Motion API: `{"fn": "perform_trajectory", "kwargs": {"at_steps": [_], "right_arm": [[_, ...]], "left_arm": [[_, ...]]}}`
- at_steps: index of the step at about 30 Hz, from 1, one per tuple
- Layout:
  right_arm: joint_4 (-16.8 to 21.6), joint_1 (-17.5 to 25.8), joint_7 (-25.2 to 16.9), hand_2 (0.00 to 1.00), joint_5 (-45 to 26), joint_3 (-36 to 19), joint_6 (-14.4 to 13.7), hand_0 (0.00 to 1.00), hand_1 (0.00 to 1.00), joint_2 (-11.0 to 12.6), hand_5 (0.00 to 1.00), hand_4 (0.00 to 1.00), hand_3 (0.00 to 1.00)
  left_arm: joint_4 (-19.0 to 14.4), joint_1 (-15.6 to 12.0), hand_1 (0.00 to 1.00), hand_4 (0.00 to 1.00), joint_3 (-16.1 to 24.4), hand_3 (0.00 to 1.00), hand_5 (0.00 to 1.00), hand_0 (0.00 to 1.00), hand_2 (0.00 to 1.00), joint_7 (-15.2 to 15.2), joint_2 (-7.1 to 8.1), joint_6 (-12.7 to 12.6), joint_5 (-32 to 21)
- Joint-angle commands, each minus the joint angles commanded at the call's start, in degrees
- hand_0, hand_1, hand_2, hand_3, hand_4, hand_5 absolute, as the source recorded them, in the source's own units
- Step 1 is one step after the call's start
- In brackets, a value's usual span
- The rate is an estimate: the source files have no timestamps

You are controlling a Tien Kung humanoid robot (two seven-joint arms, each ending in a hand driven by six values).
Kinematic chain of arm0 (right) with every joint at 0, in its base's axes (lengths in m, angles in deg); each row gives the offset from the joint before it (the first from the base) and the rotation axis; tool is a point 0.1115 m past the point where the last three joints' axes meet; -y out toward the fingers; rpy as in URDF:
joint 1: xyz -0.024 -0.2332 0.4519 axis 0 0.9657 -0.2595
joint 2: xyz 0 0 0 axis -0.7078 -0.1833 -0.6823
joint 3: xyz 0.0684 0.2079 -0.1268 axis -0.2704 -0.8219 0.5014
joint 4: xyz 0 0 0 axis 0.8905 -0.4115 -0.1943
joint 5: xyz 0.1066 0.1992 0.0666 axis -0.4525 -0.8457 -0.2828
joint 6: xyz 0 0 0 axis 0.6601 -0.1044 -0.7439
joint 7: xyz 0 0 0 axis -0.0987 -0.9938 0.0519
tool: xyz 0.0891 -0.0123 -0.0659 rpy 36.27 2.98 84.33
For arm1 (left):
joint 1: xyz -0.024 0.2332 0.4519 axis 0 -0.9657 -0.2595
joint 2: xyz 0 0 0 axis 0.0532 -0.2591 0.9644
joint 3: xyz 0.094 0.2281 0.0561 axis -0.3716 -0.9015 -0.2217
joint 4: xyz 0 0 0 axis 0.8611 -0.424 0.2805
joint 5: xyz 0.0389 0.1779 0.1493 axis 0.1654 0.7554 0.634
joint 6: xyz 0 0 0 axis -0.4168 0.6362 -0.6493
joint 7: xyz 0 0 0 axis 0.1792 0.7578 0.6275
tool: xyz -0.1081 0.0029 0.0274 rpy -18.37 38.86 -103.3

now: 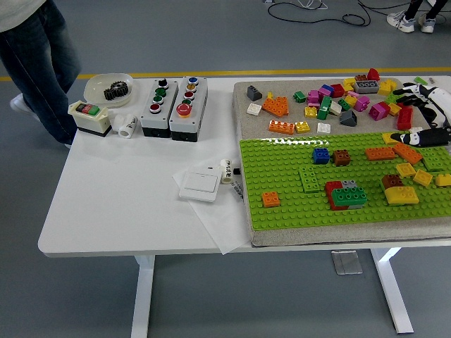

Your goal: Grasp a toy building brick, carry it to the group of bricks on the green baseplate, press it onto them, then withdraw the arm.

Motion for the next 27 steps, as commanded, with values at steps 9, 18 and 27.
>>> {"fn": "perform_trajectory", "kwargs": {"at_steps": [9,18,27], "right_arm": [[-5.83,-5.81,0.96,0.693,2.41,8.31,1.89,0.675,0.664,-3.77,0.063,0.941,0.749],[-12.98,-11.34,0.56,0.674,3.56,17.27,1.2,0.651,0.653,-9.27,0.082,0.912,0.722],[-18.14,-13.63,0.52,0.651,3.37,22.45,0.12,0.637,0.643,-13.4,0.097,0.891,0.689]], "left_arm": [[-0.1,0.18,0.752,0.675,-0.56,0.6,0.594,0.765,0.741,0.04,0.2,-0.07,-0.95],[-0.26,0.61,0.748,0.675,-0.61,0.599,0.594,0.765,0.739,-0.21,0.33,-0.08,-0.86],[-0.32,0.98,0.748,0.675,-0.34,0.6,0.595,0.765,0.739,-0.38,0.42,-0.2,-0.56]]}}
